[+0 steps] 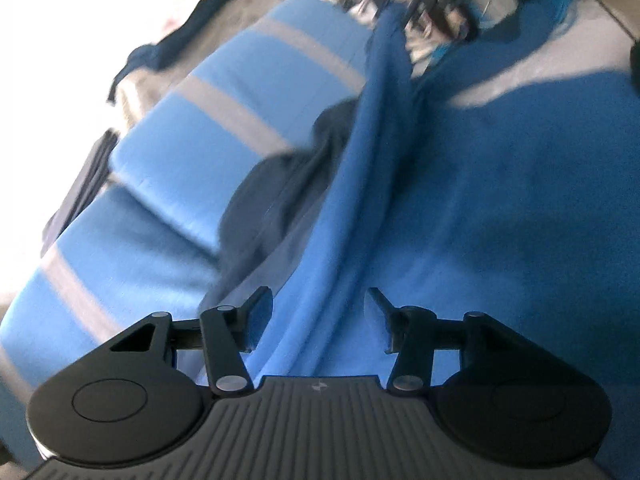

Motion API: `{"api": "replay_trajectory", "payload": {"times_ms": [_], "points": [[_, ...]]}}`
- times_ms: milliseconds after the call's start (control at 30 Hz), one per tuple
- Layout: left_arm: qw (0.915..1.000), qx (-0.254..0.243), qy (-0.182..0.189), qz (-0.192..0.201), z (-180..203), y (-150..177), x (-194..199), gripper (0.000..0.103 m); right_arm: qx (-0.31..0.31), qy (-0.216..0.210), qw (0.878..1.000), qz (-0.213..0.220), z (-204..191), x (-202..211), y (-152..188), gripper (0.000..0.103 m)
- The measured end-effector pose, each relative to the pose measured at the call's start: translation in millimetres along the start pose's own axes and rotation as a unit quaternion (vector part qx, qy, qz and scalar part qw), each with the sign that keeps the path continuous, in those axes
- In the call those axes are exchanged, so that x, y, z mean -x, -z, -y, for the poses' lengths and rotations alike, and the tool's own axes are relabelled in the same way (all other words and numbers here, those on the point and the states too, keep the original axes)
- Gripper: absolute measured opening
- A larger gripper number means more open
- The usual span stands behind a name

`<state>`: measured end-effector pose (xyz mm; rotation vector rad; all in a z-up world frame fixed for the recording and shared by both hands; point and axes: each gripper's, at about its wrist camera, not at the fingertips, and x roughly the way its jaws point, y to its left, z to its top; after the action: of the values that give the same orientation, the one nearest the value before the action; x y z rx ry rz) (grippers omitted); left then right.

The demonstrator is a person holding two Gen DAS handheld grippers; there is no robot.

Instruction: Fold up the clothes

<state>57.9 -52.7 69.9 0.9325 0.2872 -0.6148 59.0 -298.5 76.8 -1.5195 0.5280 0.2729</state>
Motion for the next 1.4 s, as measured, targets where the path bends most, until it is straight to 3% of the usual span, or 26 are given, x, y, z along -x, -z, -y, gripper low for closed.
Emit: {"api": "replay_trajectory", "payload": {"times_ms": [200,633,767,1000,1100,1167,1400], "points": [[0.9998,-0.007,-0.001,0.019,31.8,-34.0,-36.4,0.050,-0.024,-0.021,0.999,0.003,-3.1,15.8,1.9,0.022],[0.9999,0.004,-0.008,0.011,33.5,-40.5,-61.8,0.048,-0.031,-0.023,0.999,0.019,-4.3,24.0,4.5,0.022],[0.9999,-0.005,-0.013,-0.003,35.0,-41.6,-73.6,0.036,-0.035,-0.025,0.999,0.022,-4.4,23.8,4.3,0.022],[0.9993,-0.026,-0.016,-0.021,43.9,-40.7,-86.2,0.033,-0.039,-0.028,0.998,0.027,-2.8,23.2,2.6,0.022],[0.9989,-0.033,-0.019,-0.027,46.0,-39.0,-87.1,0.016,-0.039,-0.027,0.998,0.028,-3.7,22.6,2.1,0.022],[0.9990,-0.031,-0.018,-0.028,43.4,-37.9,-83.6,0.011,-0.037,-0.028,0.999,0.027,-6.5,20.8,3.1,0.022],[0.9998,-0.014,0.007,-0.016,19.0,-35.9,-50.9,0.009,-0.035,-0.050,0.998,0.018,-35.6,9.0,6.0,0.022]]}}
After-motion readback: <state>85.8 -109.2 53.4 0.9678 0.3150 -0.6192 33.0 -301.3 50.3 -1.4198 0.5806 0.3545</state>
